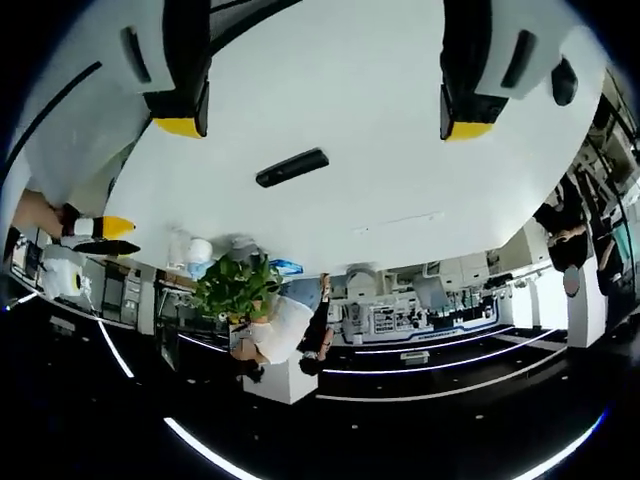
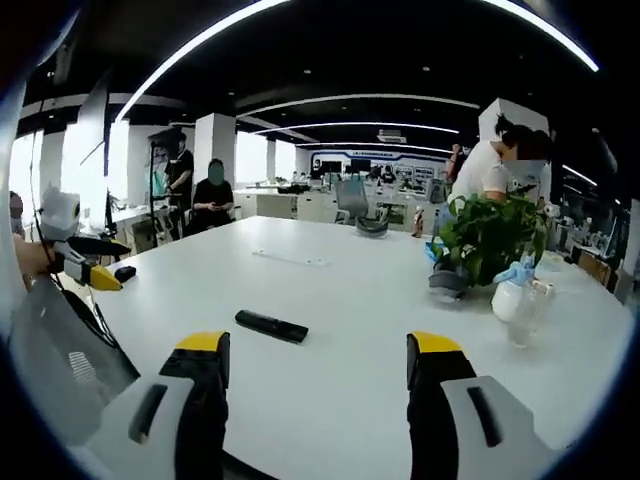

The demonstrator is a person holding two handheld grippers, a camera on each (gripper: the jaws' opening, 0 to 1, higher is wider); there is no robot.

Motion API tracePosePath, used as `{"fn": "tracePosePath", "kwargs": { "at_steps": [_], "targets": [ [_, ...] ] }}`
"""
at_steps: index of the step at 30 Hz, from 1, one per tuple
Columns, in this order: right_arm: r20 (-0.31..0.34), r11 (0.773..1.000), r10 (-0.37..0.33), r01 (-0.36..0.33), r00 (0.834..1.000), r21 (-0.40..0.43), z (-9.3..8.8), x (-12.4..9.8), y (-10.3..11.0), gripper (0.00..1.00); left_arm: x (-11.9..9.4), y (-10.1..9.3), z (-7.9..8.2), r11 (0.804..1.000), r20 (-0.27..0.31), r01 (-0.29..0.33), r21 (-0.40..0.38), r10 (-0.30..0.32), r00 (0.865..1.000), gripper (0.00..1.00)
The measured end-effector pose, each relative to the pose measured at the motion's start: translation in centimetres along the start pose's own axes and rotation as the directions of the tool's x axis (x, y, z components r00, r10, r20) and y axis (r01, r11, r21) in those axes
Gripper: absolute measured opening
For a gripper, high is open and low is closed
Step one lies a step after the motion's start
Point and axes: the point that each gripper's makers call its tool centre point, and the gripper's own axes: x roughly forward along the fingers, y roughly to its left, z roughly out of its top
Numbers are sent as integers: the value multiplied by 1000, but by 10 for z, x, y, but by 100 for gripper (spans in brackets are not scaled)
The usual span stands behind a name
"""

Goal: Press the specified remote control buttons in sequence, fully releasing each button before pressing the next.

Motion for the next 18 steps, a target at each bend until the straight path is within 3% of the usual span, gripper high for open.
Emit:
{"fn": "tracePosePath", "kwargs": {
  "at_steps": [2,7,10,14,16,18],
  "targets": [
    [30,997,35,-37,999,63,2,-1,3,75,5,-3,7,998,0,41,39,-41,999,95],
    [19,997,52,-52,998,49,0,0,5,74,27,-19,15,978,-59,164,128,-157,986,91],
    [33,999,41,-42,999,30,2,-1,4,73,43,-30,26,971,-77,196,140,-187,979,92],
    [52,995,49,-53,997,81,4,-3,0,73,54,-55,42,961,-36,270,54,-268,963,88],
    [62,996,46,-50,997,80,5,-4,0,74,60,-64,44,953,-42,302,15,-301,953,87],
    [33,999,19,-21,999,45,2,-5,-3,76,65,-69,44,947,-47,321,-13,-321,946,87]
  ]
}}
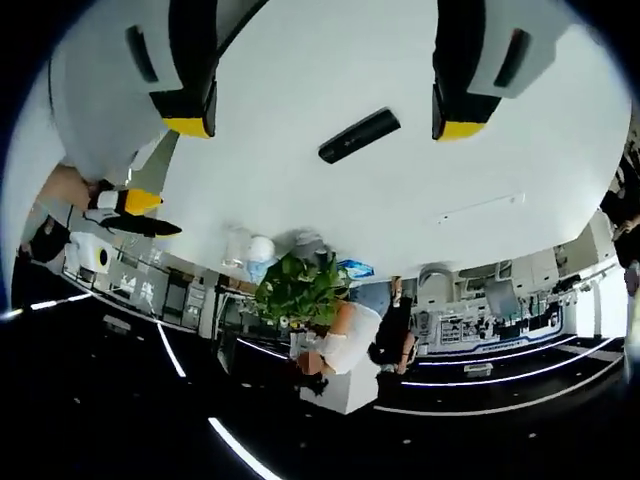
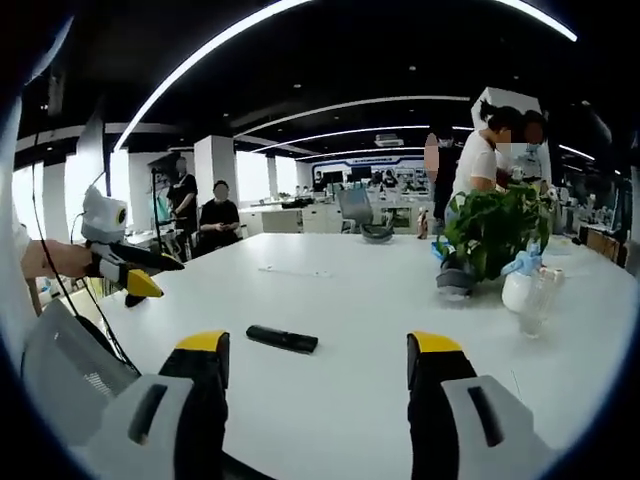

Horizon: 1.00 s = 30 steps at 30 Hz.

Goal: Press the specified remote control buttons in sequence, fully releasing each button before pressing the next.

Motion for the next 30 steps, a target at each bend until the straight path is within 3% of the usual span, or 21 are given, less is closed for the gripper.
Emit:
{"fn": "tracePosePath", "kwargs": {
  "at_steps": [3,6,12,17,21,26,30],
  "targets": [
    [-7,999,-15,15,1000,-42,-2,0,0,77,8,-2,-2,1000,-18,23,-4,-23,1000,88],
    [-24,999,-1,0,1000,-41,-5,1,3,79,15,6,-9,995,-92,21,95,-12,996,89],
    [-48,998,-4,1,999,-64,-9,1,3,76,29,19,-4,978,-134,39,205,-11,991,90],
    [-60,997,-5,0,998,-80,-11,2,4,73,45,25,-5,967,-187,71,244,-25,982,90],
    [-67,997,-2,-3,998,-81,-12,2,4,71,59,25,-14,930,-276,147,336,-52,960,90],
    [-92,996,-28,20,995,-86,-17,3,-1,68,75,32,-20,885,-333,191,425,-44,942,92],
    [-144,993,-36,19,989,-121,-26,4,0,68,86,38,-26,872,-375,219,439,-44,926,91]
  ]
}}
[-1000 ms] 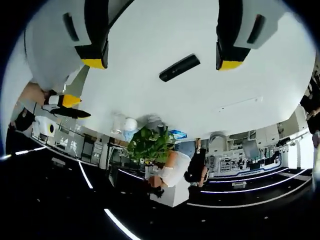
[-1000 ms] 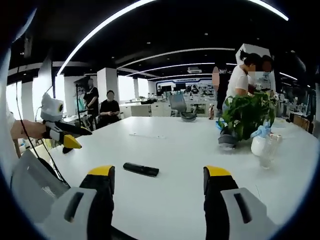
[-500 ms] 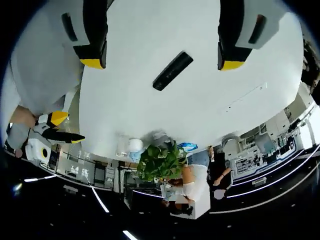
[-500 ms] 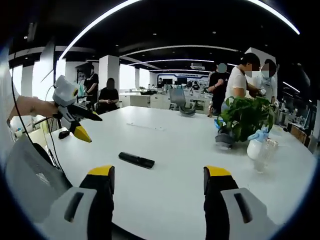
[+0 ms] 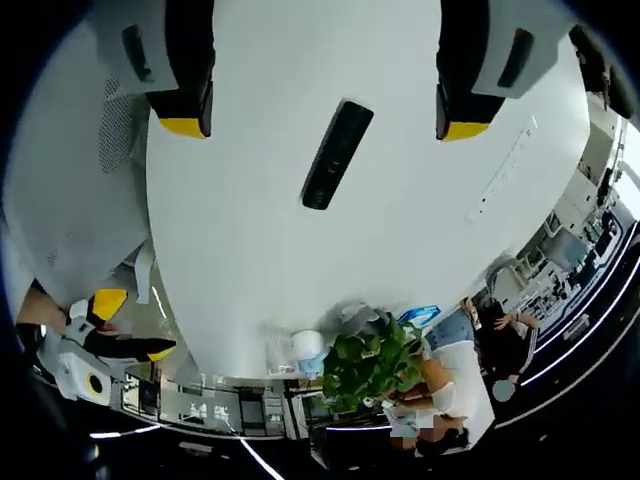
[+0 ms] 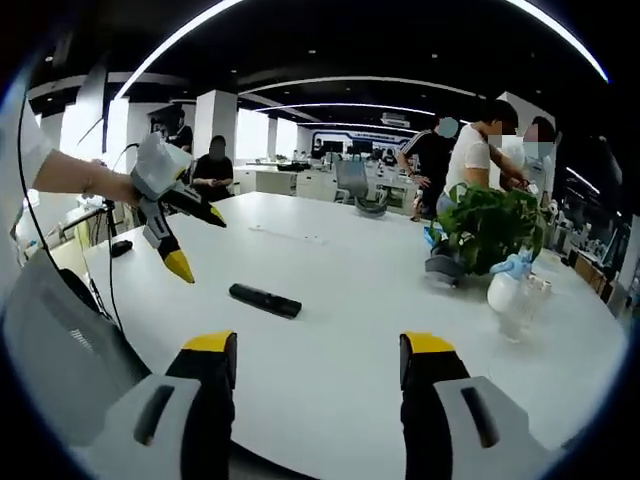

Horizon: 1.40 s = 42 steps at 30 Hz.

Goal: Press the specified remote control buttons in sequence, fully releasing each button before pressing the next.

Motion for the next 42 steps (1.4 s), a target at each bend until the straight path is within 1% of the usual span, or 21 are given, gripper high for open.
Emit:
{"fn": "tracePosePath", "kwargs": {
  "at_steps": [3,9,12,14,16,17,19,23,28,31,33,34,37,38,42],
  "targets": [
    [1,1000,0,0,1000,-19,0,0,1,68,9,7,-1,1000,-19,21,-5,-21,1000,91],
    [-18,999,5,-6,1000,-50,-2,1,3,67,25,17,-6,996,-82,63,67,-57,995,87],
    [-22,999,7,-9,1000,-54,-3,1,3,65,34,17,-8,994,-99,85,68,-78,992,87],
    [-29,998,2,-4,1000,-55,-4,1,1,65,43,16,-13,991,-129,111,76,-101,987,87],
    [-39,999,-2,0,999,-51,-6,1,0,64,52,20,-24,987,-186,133,94,-114,976,86],
    [-37,999,-2,0,999,-47,-6,1,-1,64,55,22,-27,986,-202,135,95,-114,973,85],
    [-39,999,-1,0,999,-44,-7,1,-1,64,61,20,-31,983,-234,159,95,-133,963,84],
    [-58,998,-22,19,998,-59,-11,1,-6,58,74,17,-33,980,-258,179,86,-151,954,83],
    [-64,999,-15,12,998,-45,-14,2,-6,56,88,5,-40,966,-318,235,112,-189,929,81],
    [-81,998,-13,8,997,-64,-17,3,-4,56,94,0,-38,962,-325,251,109,-204,923,80],
    [-95,996,-17,9,995,-93,-18,3,-4,56,98,-1,-39,960,-333,259,105,-212,919,79],
    [-108,993,-19,7,994,-115,-20,4,-3,56,100,-1,-41,958,-342,265,105,-216,915,79],
    [-112,992,-19,5,994,-124,-21,4,-3,56,105,2,-48,958,-381,264,107,-206,901,78],
    [-112,992,-19,6,994,-124,-21,4,-3,55,105,2,-48,958,-381,265,107,-207,901,77],
    [-114,995,-29,18,993,-99,-23,3,-7,55,108,4,-52,957,-395,276,92,-220,892,74]
  ]
}}
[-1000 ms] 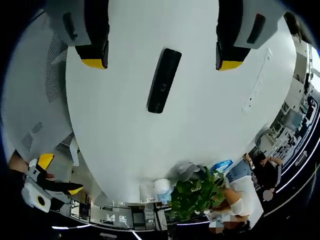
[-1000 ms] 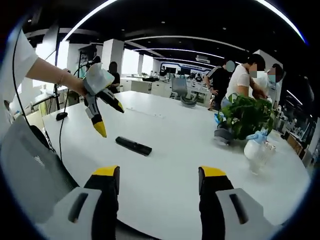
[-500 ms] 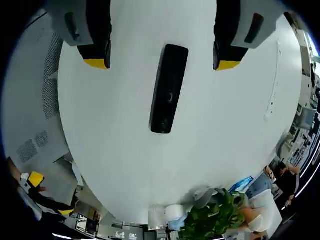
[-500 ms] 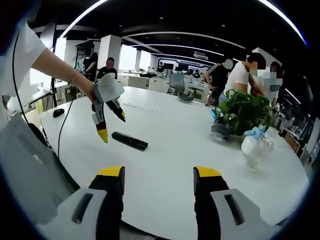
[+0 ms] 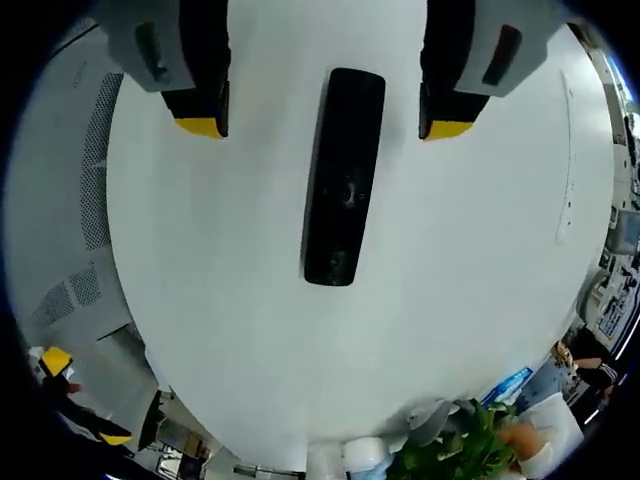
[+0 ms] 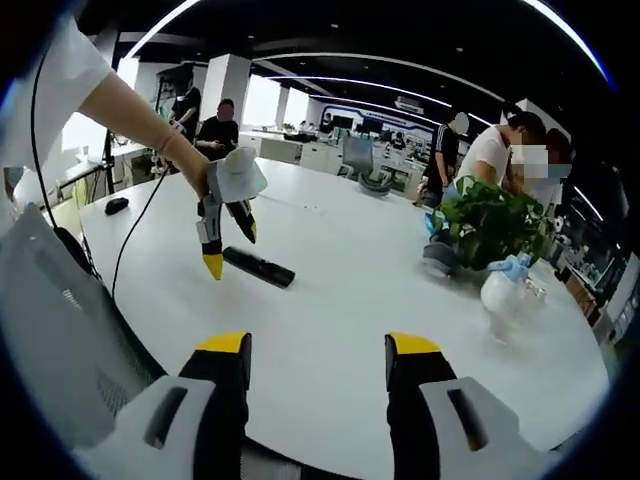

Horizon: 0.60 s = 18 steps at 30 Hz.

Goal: Press the specified remote control buttons in sequence, fully releasing each button before pressing the next.

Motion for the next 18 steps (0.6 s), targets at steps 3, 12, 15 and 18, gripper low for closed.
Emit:
{"fn": "tracePosePath", "kwargs": {
  "at_steps": [3,12,15,18],
  "targets": [
    [24,1000,11,-12,1000,24,4,-1,1,56,3,0,-3,1000,-12,8,-2,-8,1000,71],
    [26,999,34,-35,999,25,4,1,4,57,8,-4,-4,999,-45,35,-4,-35,998,54],
    [23,999,43,-43,999,22,3,1,6,57,7,-3,-4,999,-58,35,17,-34,998,48],
    [25,999,48,-48,999,21,3,1,7,56,7,-2,-3,999,-64,33,16,-32,997,43]
  ]
}}
